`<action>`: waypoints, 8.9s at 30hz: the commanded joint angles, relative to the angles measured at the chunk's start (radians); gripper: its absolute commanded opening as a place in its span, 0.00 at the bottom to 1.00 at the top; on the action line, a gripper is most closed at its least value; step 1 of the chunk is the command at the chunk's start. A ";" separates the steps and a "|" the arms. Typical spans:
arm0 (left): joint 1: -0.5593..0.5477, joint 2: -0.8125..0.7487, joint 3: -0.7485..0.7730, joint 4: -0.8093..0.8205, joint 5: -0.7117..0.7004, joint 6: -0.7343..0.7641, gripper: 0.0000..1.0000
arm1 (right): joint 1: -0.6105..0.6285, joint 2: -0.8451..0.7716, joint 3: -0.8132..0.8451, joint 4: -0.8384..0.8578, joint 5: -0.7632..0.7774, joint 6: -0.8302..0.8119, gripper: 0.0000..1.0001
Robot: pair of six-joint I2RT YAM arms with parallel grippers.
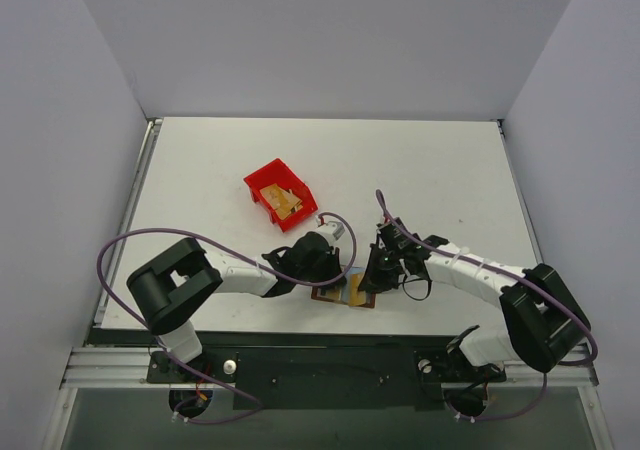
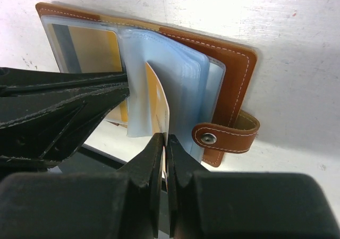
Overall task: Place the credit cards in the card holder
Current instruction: Insert the credit card into the card holder.
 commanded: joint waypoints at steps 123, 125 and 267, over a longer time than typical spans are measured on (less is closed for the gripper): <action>-0.046 -0.086 -0.138 -0.097 -0.205 0.062 0.00 | -0.023 -0.097 -0.062 0.045 0.093 0.011 0.00; -0.046 -0.089 -0.144 -0.088 -0.204 0.062 0.00 | -0.026 -0.101 -0.067 0.045 0.087 0.003 0.00; 0.083 -0.591 -0.232 -0.315 -0.259 0.027 0.00 | 0.190 0.202 0.051 0.503 -0.149 0.042 0.00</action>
